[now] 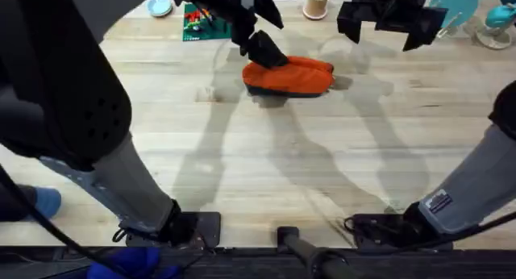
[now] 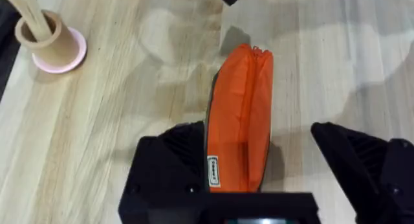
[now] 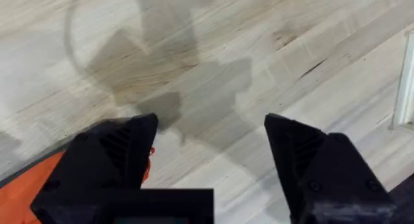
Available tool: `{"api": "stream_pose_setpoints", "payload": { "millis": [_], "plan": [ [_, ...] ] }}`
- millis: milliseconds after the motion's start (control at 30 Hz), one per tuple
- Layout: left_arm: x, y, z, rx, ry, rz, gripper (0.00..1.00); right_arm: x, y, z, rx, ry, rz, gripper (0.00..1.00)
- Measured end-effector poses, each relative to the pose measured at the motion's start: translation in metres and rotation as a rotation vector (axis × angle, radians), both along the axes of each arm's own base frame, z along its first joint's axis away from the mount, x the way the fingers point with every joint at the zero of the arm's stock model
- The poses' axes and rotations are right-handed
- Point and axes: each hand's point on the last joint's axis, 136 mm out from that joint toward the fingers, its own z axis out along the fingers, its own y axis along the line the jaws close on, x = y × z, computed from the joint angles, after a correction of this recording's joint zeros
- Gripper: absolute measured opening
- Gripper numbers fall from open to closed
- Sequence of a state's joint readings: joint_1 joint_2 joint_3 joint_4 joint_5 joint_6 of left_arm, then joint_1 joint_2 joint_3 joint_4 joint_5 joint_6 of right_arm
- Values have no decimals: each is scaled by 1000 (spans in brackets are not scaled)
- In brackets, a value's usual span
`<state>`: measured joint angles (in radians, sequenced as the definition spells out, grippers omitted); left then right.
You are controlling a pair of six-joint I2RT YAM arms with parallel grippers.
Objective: Unzip the bag, pick up the pens from the table one at a time and place them inside, then zip the bag closed.
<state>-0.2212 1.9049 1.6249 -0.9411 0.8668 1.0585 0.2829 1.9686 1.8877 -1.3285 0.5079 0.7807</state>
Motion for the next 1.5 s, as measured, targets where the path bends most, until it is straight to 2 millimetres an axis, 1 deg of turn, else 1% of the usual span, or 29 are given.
{"api": "stream_pose_setpoints", "payload": {
  "millis": [133, 300, 600, 900, 1033, 1100, 1333, 1500],
  "plan": [
    [0, -4, 0, 8, -24, -14, 992, 0, 0, 0, 0, 0, 0, 996],
    [5, -4, 0, 9, -49, -11, 993, 0, 0, 0, 0, 0, 0, 996],
    [5, -5, 0, 14, -55, -15, 993, 0, 0, 0, 0, 0, 0, 995],
    [-2, -21, -6, 63, -90, -62, 994, 0, 0, 0, 0, 0, 0, 996],
    [-2, -25, -8, 76, -105, -72, 993, 0, 0, 0, 0, 0, 0, 996],
    [-2, -26, -14, 81, -96, -74, 993, 0, 0, 0, 0, 0, 0, 995],
    [4, -27, -46, 101, -36, -76, 993, 0, 0, 0, 0, 0, 0, 996],
    [4, -27, -58, 109, -10, -77, 993, 0, 0, 0, 0, 0, 0, 996]
  ]
}}
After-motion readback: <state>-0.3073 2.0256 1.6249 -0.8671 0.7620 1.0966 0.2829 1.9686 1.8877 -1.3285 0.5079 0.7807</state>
